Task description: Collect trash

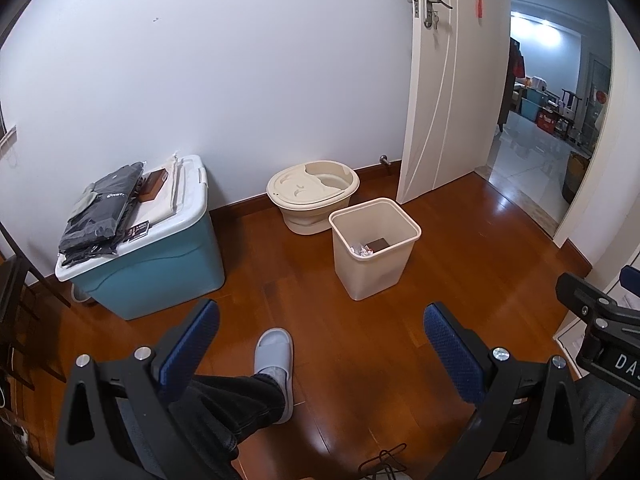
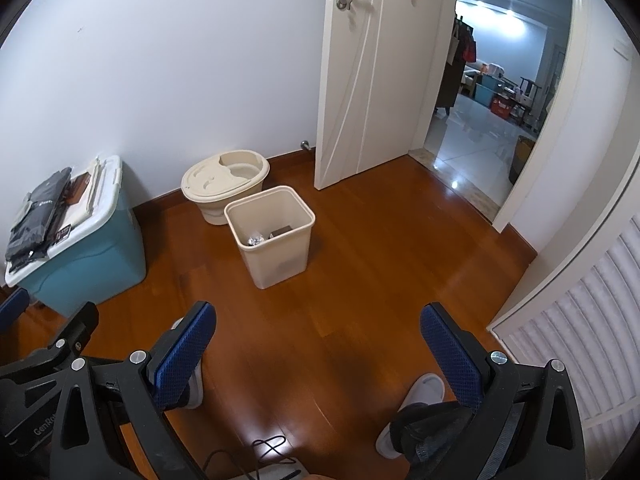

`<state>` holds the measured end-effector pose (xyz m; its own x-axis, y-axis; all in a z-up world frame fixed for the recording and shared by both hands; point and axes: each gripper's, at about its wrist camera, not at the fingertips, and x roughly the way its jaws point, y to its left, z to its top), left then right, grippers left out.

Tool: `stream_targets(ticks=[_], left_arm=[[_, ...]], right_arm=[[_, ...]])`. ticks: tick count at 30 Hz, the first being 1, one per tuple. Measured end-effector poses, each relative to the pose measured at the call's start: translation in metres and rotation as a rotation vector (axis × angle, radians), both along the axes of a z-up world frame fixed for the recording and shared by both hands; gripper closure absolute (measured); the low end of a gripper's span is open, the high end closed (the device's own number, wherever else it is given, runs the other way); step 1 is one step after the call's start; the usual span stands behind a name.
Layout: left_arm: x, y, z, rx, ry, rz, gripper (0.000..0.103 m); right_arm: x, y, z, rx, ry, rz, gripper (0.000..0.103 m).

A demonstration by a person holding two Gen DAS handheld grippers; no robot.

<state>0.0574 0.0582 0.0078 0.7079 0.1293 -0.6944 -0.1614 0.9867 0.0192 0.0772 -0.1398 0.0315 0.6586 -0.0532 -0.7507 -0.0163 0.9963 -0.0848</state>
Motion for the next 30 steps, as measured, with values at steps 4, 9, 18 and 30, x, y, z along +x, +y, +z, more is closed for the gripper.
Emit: stream_targets(ticks=[4, 9, 18, 30], left_arm=[[0.0004, 0.0013, 0.0007, -0.006, -0.002, 0.000, 0.000], [0.0008, 0.0004, 0.0009, -0.008, 0.001, 0.000, 0.000], [0.0002, -0.0017, 0.0007, -0.014, 0.003, -0.007, 0.000], [-0.0015, -0.0065, 0.0027, -0.036, -0.007, -0.023, 0.000]], right_arm=[[-0.0014, 0.0033, 0.0006, -0.004, 0.000, 0.001, 0.000], [-0.0022, 0.0059, 0.0011, -0.006, -0.001, -0.002, 0.000], [-0.0021, 0.0049, 0.0011, -0.005, 0.001, 0.001, 0.000], [-0.0021, 0.0036, 0.0016, -0.007, -0.002, 0.003, 0.000]])
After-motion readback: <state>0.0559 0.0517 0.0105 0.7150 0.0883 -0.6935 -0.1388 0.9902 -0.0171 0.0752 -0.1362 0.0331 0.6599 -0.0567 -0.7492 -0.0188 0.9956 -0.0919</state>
